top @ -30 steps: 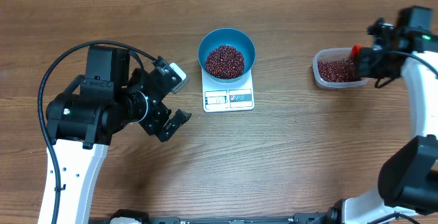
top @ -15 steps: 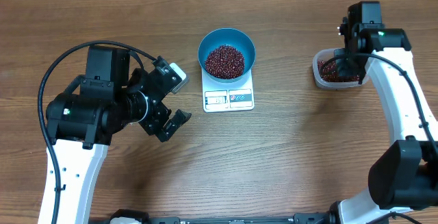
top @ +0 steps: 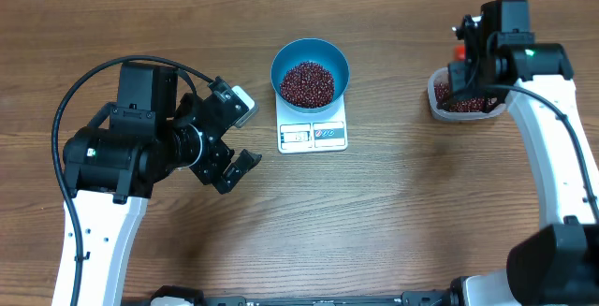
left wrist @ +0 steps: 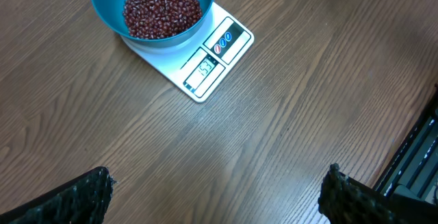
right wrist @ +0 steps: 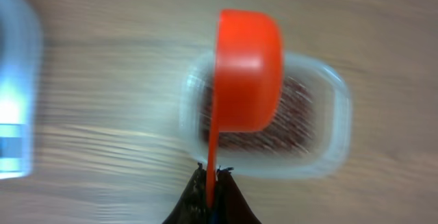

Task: Scoop item into bowl and weigh 150g on scale
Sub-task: 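Drag the red scoop through the tub beans to refill it, then lift the filled scoop and carry it left over the blue bowl, then tilt the red scoop to pour beans into the blue bowl, then shake the tilted red scoop over the blue bowl to empty it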

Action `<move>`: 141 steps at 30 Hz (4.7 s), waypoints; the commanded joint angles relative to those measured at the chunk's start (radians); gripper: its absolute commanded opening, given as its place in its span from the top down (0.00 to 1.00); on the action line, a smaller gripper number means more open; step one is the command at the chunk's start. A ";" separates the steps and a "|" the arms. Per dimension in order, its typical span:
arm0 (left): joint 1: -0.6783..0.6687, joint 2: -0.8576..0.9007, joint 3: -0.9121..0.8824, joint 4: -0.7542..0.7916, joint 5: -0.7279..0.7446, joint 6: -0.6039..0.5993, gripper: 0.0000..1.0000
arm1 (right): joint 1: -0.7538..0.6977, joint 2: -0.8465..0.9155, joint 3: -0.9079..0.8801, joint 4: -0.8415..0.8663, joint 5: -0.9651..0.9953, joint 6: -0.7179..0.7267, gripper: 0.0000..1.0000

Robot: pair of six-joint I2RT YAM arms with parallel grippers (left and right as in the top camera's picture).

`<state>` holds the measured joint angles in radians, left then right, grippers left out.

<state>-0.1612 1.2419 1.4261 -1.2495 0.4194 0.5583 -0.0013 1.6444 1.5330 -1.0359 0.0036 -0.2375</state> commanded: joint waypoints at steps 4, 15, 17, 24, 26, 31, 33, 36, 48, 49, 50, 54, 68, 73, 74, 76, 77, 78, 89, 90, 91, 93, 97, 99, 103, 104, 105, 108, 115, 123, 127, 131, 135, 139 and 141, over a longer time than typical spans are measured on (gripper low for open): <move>0.004 0.002 0.014 0.000 0.015 0.022 0.00 | 0.023 -0.027 0.036 0.094 -0.593 -0.094 0.96; 0.004 0.002 0.014 0.000 0.015 0.022 0.00 | 0.220 0.014 0.035 0.166 -0.526 -0.169 0.96; 0.004 0.002 0.014 0.000 0.015 0.022 0.00 | 0.253 0.035 0.032 0.186 -0.472 -0.169 0.96; 0.004 0.002 0.014 0.000 0.015 0.022 0.00 | 0.341 0.150 0.032 0.243 -0.352 -0.218 0.96; 0.004 0.002 0.014 0.000 0.015 0.022 0.00 | 0.364 0.178 0.032 0.266 -0.303 -0.218 0.96; 0.004 0.002 0.014 0.000 0.015 0.022 0.00 | 0.418 0.233 0.032 0.332 -0.139 -0.218 0.96; 0.004 0.002 0.014 0.000 0.015 0.022 0.00 | 0.428 0.246 0.032 0.355 -0.127 -0.226 0.96; 0.004 0.002 0.014 0.000 0.015 0.022 0.00 | 0.431 0.265 0.032 0.382 -0.123 -0.255 0.96; 0.004 0.002 0.014 0.000 0.015 0.022 0.00 | 0.431 0.309 0.032 0.414 -0.045 -0.269 0.96; 0.004 0.002 0.014 0.000 0.015 0.022 0.00 | 0.431 0.310 0.032 0.414 -0.045 -0.269 0.96; 0.004 0.002 0.014 0.000 0.015 0.022 0.00 | 0.431 0.313 0.032 0.415 -0.045 -0.269 0.96; 0.004 0.002 0.014 0.000 0.015 0.022 0.00 | 0.431 0.316 0.032 0.416 -0.045 -0.269 0.96; 0.004 0.002 0.014 0.000 0.015 0.022 0.00 | 0.432 0.347 0.032 0.414 -0.047 -0.269 0.96; 0.004 0.002 0.014 0.000 0.015 0.022 0.00 | 0.436 0.352 0.032 0.389 -0.063 -0.264 0.96; 0.004 0.002 0.014 0.000 0.015 0.022 0.00 | 0.437 0.352 0.033 0.386 -0.076 -0.264 0.96; 0.004 0.002 0.014 0.000 0.015 0.022 0.00 | 0.438 0.352 0.033 0.380 -0.112 -0.262 0.96; 0.004 0.002 0.014 0.000 0.015 0.022 0.00 | 0.438 0.352 0.033 0.377 -0.130 -0.262 0.96; 0.004 0.002 0.014 0.000 0.015 0.022 0.01 | 0.438 0.352 0.033 0.375 -0.149 -0.261 0.96; 0.004 0.002 0.014 0.000 0.015 0.022 0.00 | 0.436 0.344 0.036 0.366 -0.242 -0.167 0.96; 0.004 0.002 0.014 0.000 0.015 0.022 0.00 | 0.435 0.343 0.040 0.360 -0.254 -0.156 0.96; 0.004 0.002 0.014 0.000 0.015 0.022 0.00 | 0.433 0.341 0.043 0.353 -0.270 -0.151 0.96; 0.004 0.002 0.014 0.000 0.015 0.022 0.00 | 0.430 0.340 0.059 0.320 -0.318 -0.151 0.96; 0.004 0.002 0.014 0.000 0.015 0.022 0.00 | 0.426 0.340 0.089 0.274 -0.365 -0.131 0.96; 0.004 0.002 0.014 0.000 0.015 0.022 0.00 | 0.423 0.340 0.103 0.265 -0.365 -0.091 0.96; 0.004 0.002 0.014 0.000 0.015 0.022 0.00 | 0.408 0.340 0.128 0.261 -0.365 -0.014 0.96; 0.004 0.002 0.014 0.000 0.015 0.022 0.01 | 0.402 0.340 0.133 0.259 -0.369 0.006 0.96; 0.004 0.002 0.014 0.000 0.015 0.022 0.00 | 0.397 0.340 0.137 0.256 -0.378 0.011 0.96; 0.004 0.002 0.014 0.000 0.015 0.022 0.00 | 0.369 0.340 0.144 0.241 -0.484 0.014 0.96; 0.004 0.002 0.014 0.000 0.015 0.022 0.00 | 0.292 0.340 0.144 0.201 -0.676 0.014 0.96; 0.004 0.002 0.014 0.000 0.015 0.022 0.00 | 0.230 0.340 0.144 0.155 -0.836 0.013 0.96; 0.004 0.002 0.014 0.000 0.015 0.022 0.00 | 0.229 0.340 0.144 0.148 -0.827 0.001 0.96; 0.004 0.002 0.014 0.000 0.015 0.022 0.00 | 0.237 0.322 0.144 0.155 -0.769 -0.008 0.96; 0.004 0.002 0.014 0.000 0.015 0.022 0.00 | 0.257 0.277 0.144 0.167 -0.652 -0.041 0.96; 0.004 0.002 0.014 0.000 0.015 0.022 0.00 | 0.299 0.230 0.144 0.178 -0.497 -0.056 0.96; 0.004 0.002 0.014 0.000 0.015 0.022 0.00 | 0.325 0.227 0.144 0.190 -0.393 -0.070 0.96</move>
<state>-0.1612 1.2419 1.4261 -1.2495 0.4194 0.5583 0.2844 1.9419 1.6478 -0.8631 -0.5690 -0.2707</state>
